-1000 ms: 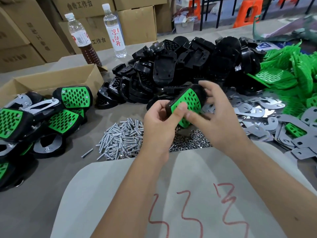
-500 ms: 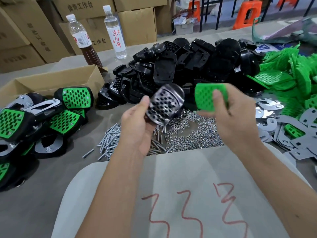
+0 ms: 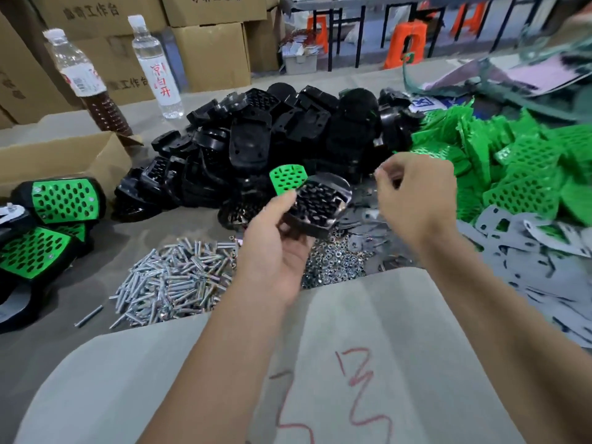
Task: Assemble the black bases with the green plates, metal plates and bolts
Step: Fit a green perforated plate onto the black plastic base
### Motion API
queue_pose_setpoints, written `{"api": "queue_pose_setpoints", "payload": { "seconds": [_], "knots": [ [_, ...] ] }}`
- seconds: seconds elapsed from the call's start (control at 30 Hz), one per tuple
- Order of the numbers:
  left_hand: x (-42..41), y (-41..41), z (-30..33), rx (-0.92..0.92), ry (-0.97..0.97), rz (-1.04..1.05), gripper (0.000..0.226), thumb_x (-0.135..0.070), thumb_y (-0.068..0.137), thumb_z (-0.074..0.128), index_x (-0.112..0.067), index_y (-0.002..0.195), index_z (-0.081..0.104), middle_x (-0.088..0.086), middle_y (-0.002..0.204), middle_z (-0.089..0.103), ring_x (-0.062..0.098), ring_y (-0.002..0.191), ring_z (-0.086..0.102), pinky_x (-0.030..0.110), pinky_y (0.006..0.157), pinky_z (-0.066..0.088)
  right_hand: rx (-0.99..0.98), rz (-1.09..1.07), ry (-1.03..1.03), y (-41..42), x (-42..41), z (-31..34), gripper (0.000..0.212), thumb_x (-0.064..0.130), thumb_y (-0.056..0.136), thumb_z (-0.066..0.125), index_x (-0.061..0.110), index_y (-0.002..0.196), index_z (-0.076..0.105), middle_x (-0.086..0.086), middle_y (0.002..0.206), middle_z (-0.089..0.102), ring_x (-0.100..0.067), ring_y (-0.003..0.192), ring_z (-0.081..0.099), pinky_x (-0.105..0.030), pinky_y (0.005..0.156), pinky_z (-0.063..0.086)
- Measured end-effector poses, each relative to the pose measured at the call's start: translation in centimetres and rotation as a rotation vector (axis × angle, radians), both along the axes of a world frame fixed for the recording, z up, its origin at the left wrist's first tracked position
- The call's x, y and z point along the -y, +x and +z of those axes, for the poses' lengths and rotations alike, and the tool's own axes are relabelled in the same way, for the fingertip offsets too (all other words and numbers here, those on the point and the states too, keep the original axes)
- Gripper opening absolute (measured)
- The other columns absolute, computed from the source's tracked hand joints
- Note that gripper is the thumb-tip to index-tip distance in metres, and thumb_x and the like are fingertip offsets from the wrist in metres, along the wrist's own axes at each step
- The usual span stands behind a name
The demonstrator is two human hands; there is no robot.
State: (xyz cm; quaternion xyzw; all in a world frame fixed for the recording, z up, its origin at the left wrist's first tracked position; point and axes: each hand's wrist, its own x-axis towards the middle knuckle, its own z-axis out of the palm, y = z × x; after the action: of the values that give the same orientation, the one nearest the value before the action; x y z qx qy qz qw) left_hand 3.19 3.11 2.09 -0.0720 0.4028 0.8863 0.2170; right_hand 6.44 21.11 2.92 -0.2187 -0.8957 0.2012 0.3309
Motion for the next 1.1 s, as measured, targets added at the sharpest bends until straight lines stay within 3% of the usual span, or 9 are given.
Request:
{"api": "queue_pose_setpoints", "payload": {
  "seconds": [0.17,0.27,0.37,0.5,0.57,0.73,0.83,0.97,1.1],
  "knots": [
    [-5.2,1.0,0.2,-0.073,-0.14,-0.15,0.014,0.005,0.092,0.055,-0.003,0.086,0.064,0.015,0.092,0.069,0.029,0.086,0.066,0.048,0.085,0.058,0.361,-0.194,0.19,-1.0,-6.6,0.5,0.063,-0.004,0.086,0.062,0.006,0.147,0.05,-0.021,0.149,0.051,-0.041,0.143,0.035,-0.045,0.115,0.036],
    [-6.8,0.7,0.5,-0.093,-0.19,-0.196,0.021,0.009,0.088,0.043,-0.002,0.103,0.053,0.021,0.106,0.06,0.036,0.097,0.059,0.067,0.1,0.049,0.424,-0.158,0.128,-1.3,-8.4,0.1,0.063,-0.007,0.092,0.058,0.013,0.151,0.051,-0.019,0.166,0.032,-0.033,0.154,0.032,-0.045,0.112,0.045],
    [-7.0,0.3,0.4,-0.098,-0.236,-0.227,0.036,0.01,0.085,0.038,0.005,0.115,0.057,0.027,0.116,0.058,0.038,0.101,0.057,0.07,0.102,0.048,0.343,-0.158,0.134,-1.1,-8.8,-0.1,0.037,0.01,0.101,0.059,0.017,0.136,0.069,-0.026,0.139,0.061,-0.045,0.124,0.06,-0.049,0.101,0.053],
    [-6.3,-0.1,0.3,-0.127,-0.222,-0.196,0.038,0.01,0.084,0.034,0.001,0.114,0.056,0.023,0.111,0.055,0.036,0.096,0.056,0.056,0.085,0.049,-0.002,-0.305,0.178,-0.4,-7.5,1.1,0.029,0.027,0.107,0.051,0.009,0.12,0.07,-0.022,0.105,0.07,-0.041,0.098,0.061,-0.042,0.082,0.044],
    [-5.6,-0.4,0.4,-0.129,-0.193,-0.149,0.04,0.013,0.085,0.033,0.01,0.118,0.055,0.027,0.114,0.057,0.037,0.101,0.057,0.059,0.099,0.051,-0.256,-0.262,0.025,0.0,-5.4,1.6,0.025,0.026,0.107,0.051,0.009,0.109,0.069,-0.011,0.09,0.068,-0.032,0.083,0.058,-0.035,0.071,0.034],
    [-2.5,-0.8,0.5,-0.156,-0.196,-0.033,0.05,0.01,0.089,0.034,0.01,0.133,0.059,0.034,0.131,0.064,0.038,0.109,0.063,0.054,0.105,0.052,-0.443,0.365,-1.245,0.3,3.1,1.3,0.019,0.023,0.113,0.043,0.015,0.102,0.057,-0.009,0.094,0.073,-0.029,0.07,0.077,-0.032,0.046,0.058],
    [-0.4,-0.4,0.3,-0.192,-0.229,-0.025,0.048,0.008,0.085,0.035,0.013,0.126,0.06,0.038,0.121,0.065,0.037,0.1,0.062,0.055,0.092,0.05,-0.338,0.514,-1.321,0.5,5.8,-0.8,0.018,0.017,0.113,0.044,0.009,0.109,0.06,-0.017,0.112,0.071,-0.029,0.086,0.079,-0.039,0.056,0.063],
    [1.8,-0.1,-0.6,-0.234,-0.231,-0.023,0.052,0.015,0.076,0.033,0.015,0.122,0.059,0.04,0.126,0.061,0.038,0.105,0.063,0.062,0.106,0.047,-0.323,0.612,-1.326,0.5,6.5,-2.1,0.015,0.004,0.108,0.05,0.006,0.119,0.06,-0.01,0.11,0.075,-0.032,0.092,0.078,-0.039,0.061,0.064],
    [2.7,-0.5,-1.4,-0.247,-0.215,-0.018,0.049,0.014,0.077,0.035,-0.003,0.115,0.061,0.03,0.117,0.068,0.036,0.1,0.067,0.049,0.084,0.056,-0.347,0.633,-1.267,0.6,7.1,-2.7,0.019,-0.001,0.105,0.055,0.005,0.123,0.052,-0.007,0.102,0.077,-0.032,0.088,0.078,-0.034,0.055,0.06]
  ]
}}
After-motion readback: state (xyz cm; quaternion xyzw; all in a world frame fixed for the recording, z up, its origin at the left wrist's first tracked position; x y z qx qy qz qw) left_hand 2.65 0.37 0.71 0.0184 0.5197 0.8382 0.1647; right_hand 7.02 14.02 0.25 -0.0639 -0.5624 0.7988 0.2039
